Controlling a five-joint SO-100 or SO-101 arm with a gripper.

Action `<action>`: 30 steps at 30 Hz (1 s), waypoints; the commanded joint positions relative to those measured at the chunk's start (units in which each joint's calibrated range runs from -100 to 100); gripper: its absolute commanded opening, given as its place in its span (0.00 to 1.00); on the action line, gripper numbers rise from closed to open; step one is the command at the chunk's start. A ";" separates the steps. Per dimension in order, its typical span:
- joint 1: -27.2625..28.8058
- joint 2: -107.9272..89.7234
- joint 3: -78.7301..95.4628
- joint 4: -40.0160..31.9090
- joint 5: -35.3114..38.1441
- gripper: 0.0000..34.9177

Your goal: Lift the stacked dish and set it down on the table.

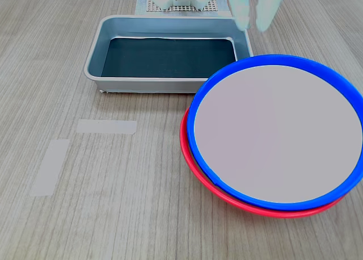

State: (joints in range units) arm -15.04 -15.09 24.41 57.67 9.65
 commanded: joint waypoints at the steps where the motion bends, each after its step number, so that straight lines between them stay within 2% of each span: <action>1: 0.41 1.66 -0.33 -0.01 0.34 0.47; 6: 0.60 7.37 -3.15 -0.75 0.68 0.51; 21: -0.16 19.74 -14.62 -7.11 -2.00 0.41; 30: 0.03 21.78 -14.17 -9.67 -2.15 0.44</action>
State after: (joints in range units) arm -14.78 6.82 12.25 49.27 7.64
